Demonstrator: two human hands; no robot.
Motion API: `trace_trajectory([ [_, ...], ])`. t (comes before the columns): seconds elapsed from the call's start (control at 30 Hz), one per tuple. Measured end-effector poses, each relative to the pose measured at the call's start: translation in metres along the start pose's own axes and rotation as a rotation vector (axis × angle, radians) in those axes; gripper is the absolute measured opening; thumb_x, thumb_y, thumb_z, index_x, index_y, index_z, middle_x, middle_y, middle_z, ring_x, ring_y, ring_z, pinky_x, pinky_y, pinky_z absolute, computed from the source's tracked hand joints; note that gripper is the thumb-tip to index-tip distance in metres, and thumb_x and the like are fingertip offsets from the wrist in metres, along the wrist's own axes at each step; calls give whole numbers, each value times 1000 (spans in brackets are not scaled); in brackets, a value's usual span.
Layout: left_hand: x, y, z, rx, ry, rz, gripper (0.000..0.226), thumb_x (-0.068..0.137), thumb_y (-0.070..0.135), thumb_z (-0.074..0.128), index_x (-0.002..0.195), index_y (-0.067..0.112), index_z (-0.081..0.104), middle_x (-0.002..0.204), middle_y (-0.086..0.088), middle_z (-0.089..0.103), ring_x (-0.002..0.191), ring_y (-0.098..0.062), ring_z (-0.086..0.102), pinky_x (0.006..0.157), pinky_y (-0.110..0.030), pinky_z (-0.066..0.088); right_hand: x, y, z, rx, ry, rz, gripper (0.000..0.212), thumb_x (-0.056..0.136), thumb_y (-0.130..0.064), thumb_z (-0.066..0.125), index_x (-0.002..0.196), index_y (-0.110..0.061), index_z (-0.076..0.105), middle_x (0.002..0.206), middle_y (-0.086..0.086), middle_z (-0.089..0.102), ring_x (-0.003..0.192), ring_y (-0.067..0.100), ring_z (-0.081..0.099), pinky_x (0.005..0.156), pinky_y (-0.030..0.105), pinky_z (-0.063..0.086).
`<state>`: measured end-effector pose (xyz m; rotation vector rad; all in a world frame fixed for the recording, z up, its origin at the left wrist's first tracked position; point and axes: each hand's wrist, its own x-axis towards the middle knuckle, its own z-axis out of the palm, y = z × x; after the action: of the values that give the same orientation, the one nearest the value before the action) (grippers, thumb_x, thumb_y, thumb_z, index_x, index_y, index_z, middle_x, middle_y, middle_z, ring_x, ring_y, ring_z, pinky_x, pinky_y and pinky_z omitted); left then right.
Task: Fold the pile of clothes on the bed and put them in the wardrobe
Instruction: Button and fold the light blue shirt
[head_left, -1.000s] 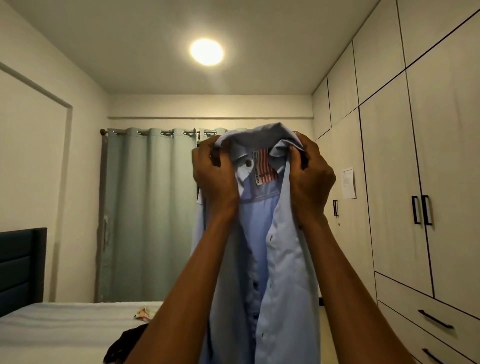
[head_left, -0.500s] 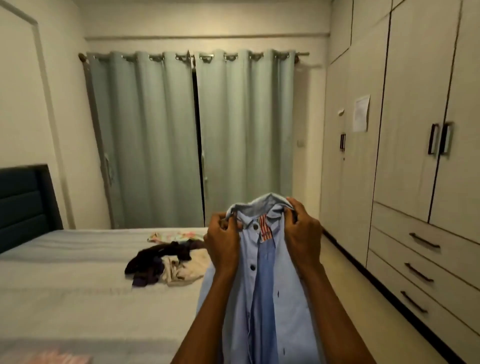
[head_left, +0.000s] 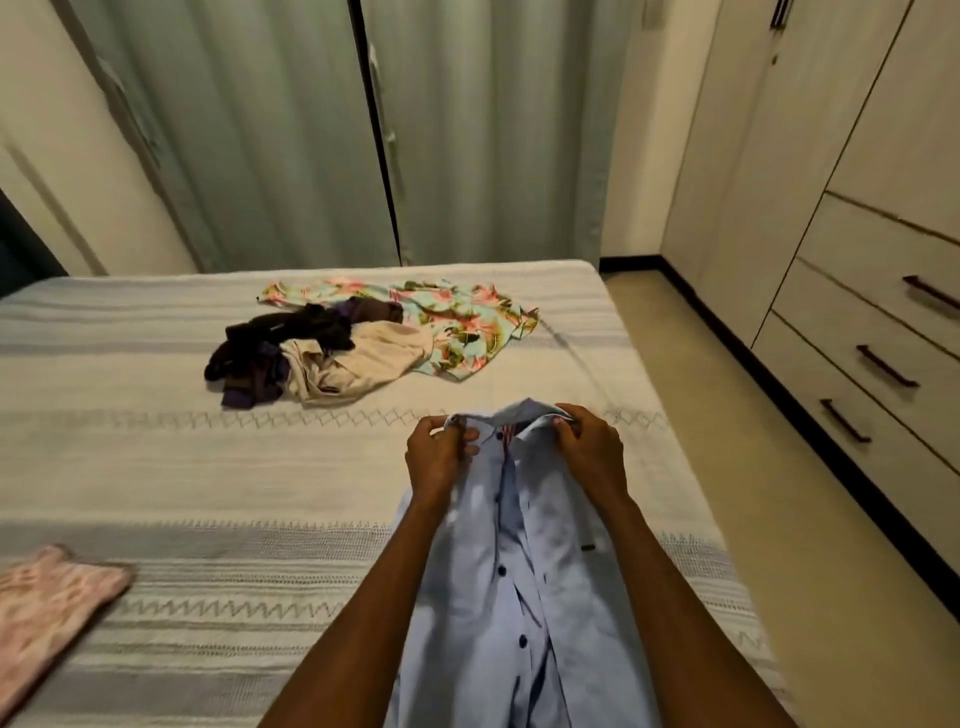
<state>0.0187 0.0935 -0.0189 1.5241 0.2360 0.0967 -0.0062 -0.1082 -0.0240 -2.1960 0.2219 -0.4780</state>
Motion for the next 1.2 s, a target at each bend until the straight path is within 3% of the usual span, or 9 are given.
trace_trajectory([
  [0.2, 77, -66, 19, 188, -98, -104, 14, 84, 20, 65, 97, 15, 66, 91, -15, 74, 71, -24, 65, 64, -35, 51, 46, 53, 52, -46, -155, 153, 25, 97, -20, 56, 117, -18, 70, 110, 13, 72, 105, 35, 63, 79, 36, 43],
  [0.33, 93, -112, 21, 447, -225, 20, 54, 94, 18, 62, 144, 16, 43, 114, -8, 68, 99, -19, 65, 87, -35, 52, 52, 77, 82, -122, -225, 212, 41, 98, -26, 57, 139, -19, 54, 119, 14, 68, 112, 36, 62, 84, 37, 44],
  [0.4, 88, -114, 23, 551, -195, 164, 57, 97, 13, 59, 150, 14, 37, 112, -4, 64, 99, -17, 62, 86, -29, 47, 48, 81, 90, -168, -197, 162, 53, 98, -29, 58, 148, -25, 44, 121, 14, 64, 110, 36, 61, 87, 39, 48],
  [0.57, 87, -104, 24, 851, -218, 435, 38, 96, 19, 61, 134, 18, 56, 123, -13, 49, 95, -29, 63, 75, -31, 49, 40, 78, 97, -540, -14, -217, 55, 89, -38, 69, 141, -35, 52, 123, 10, 52, 105, 32, 53, 79, 47, 53],
  [0.7, 96, -102, 23, 1143, -434, 514, 32, 96, 25, 58, 128, 25, 62, 130, -6, 53, 99, -29, 64, 72, -41, 55, 49, 80, 102, -598, -92, -450, 30, 77, -31, 78, 106, -34, 74, 122, 2, 64, 119, 33, 53, 88, 46, 45],
  [0.77, 101, -100, 25, 1254, -533, 456, 36, 96, 28, 57, 132, 26, 59, 133, -4, 54, 106, -32, 63, 77, -42, 54, 51, 81, 102, -661, -187, -450, 20, 73, -27, 81, 92, -31, 77, 101, 1, 70, 113, 34, 57, 88, 45, 44],
  [0.9, 105, -95, 30, 1417, -539, 413, 43, 96, 33, 57, 139, 30, 52, 145, -10, 41, 109, -37, 60, 84, -42, 51, 50, 79, 97, -748, -293, -367, 20, 77, -28, 79, 95, -34, 77, 99, 6, 67, 103, 34, 57, 86, 45, 41],
  [1.1, 108, -80, 29, 1442, -518, 491, 31, 90, 35, 65, 113, 15, 65, 132, -9, 47, 101, -34, 59, 74, -39, 47, 52, 75, 89, -720, -285, -437, 27, 65, -36, 87, 83, -23, 73, 105, 5, 66, 104, 32, 60, 81, 44, 46],
  [1.2, 106, -70, 23, 1240, -584, 439, 20, 88, 36, 71, 95, 18, 67, 115, -4, 62, 96, -27, 63, 74, -34, 47, 50, 77, 82, -627, -249, -568, 17, 77, -34, 71, 90, -22, 70, 104, 1, 70, 112, 28, 62, 86, 39, 44],
])
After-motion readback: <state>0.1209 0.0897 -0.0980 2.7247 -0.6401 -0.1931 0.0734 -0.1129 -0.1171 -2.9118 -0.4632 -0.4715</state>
